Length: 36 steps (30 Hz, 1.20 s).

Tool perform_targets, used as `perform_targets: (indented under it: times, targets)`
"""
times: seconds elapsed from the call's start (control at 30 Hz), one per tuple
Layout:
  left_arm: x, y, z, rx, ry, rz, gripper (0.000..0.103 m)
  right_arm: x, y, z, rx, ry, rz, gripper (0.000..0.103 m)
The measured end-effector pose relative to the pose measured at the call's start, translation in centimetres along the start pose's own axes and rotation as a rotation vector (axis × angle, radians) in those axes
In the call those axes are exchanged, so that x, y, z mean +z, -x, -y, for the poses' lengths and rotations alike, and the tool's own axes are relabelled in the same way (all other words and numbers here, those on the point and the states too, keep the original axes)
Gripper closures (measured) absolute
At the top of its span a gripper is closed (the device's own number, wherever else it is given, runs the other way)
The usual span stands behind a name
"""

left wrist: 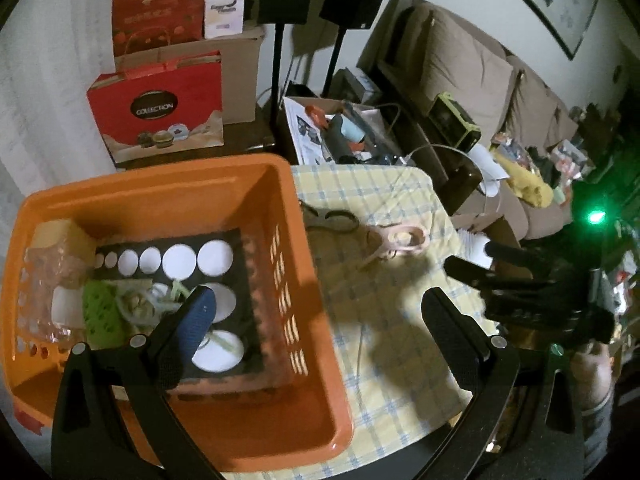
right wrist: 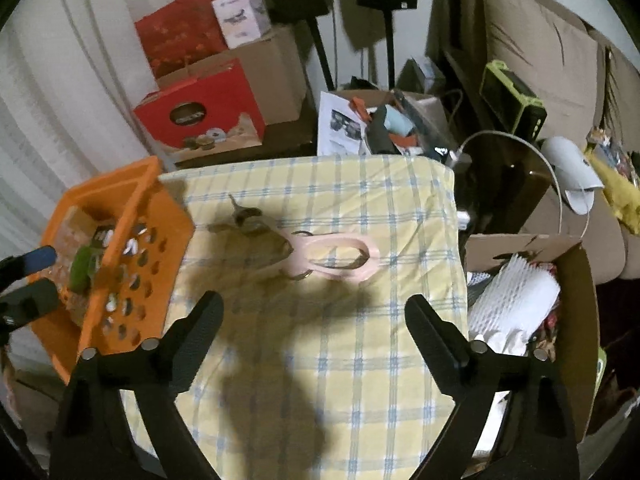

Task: Organize objects
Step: 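Move the right tool to the pink clip while the left moves to the silver clip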

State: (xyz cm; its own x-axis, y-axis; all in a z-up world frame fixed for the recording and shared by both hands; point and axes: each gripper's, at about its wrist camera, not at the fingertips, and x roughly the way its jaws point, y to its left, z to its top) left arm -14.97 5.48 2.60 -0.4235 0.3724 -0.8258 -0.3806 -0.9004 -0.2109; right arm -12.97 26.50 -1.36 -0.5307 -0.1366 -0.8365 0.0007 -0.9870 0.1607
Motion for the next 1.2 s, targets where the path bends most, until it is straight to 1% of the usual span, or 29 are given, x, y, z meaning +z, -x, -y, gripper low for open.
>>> perform_targets:
  times: [0.23,0.37,0.47,0.53,0.7,0.8,0.83,1.0,1.03,1.1,1.13,1.17,1.2]
  targets:
    - [2.2,-0.8,1.1,-0.009,-0.013,-0.001,0.000,1.8,-4.4,-0.1,-0.023,-0.016,-0.061,0.012]
    - [2.7,-1.4,1.4,-0.012,-0.022,-0.010,0.000,2.6,-7.0,-0.1,-0.077,-0.013,-0.098,0.009]
    - [2.8,-1.6,1.3,-0.011,-0.021,-0.013,0.000,2.9,-8.4,0.2,-0.094,-0.028,-0.115,0.008]
    - [2.9,-1.7,1.1,-0.010,-0.018,-0.014,0.000,3.0,-9.4,0.3,-0.123,-0.033,-0.129,0.006]
    - [3.1,-2.1,1.2,-0.007,-0.018,-0.021,0.000,3.0,-11.2,0.5,-0.115,-0.046,-0.164,0.006]
    - [3.4,-2.3,1.4,-0.008,-0.022,-0.026,0.000,2.6,-11.4,0.7,-0.109,-0.049,-0.155,0.009]
    - [3.5,-2.4,1.6,-0.009,-0.025,-0.027,0.000,2.6,-11.2,0.8,-0.116,-0.041,-0.143,0.015]
    - [4.1,-3.0,3.2,-0.006,-0.058,-0.043,0.000,2.0,-10.1,2.1,-0.086,-0.049,-0.142,0.017]
    - [4.2,-3.2,3.5,-0.007,-0.064,-0.048,0.000,1.8,-9.7,2.5,-0.081,-0.053,-0.141,0.019]
    - [4.4,-3.7,4.4,-0.015,-0.081,-0.063,0.000,1.3,-8.4,3.7,-0.052,-0.075,-0.129,0.025]
    - [4.5,-4.1,4.9,-0.021,-0.088,-0.075,0.000,1.2,-8.0,4.1,-0.046,-0.084,-0.126,0.043]
    - [4.6,-4.5,5.3,-0.025,-0.091,-0.085,0.000,1.0,-7.6,4.6,-0.068,-0.082,-0.137,0.071]
    - [4.7,-4.9,5.7,-0.027,-0.095,-0.096,0.000,0.7,-7.5,4.9,-0.085,-0.074,-0.144,0.081]
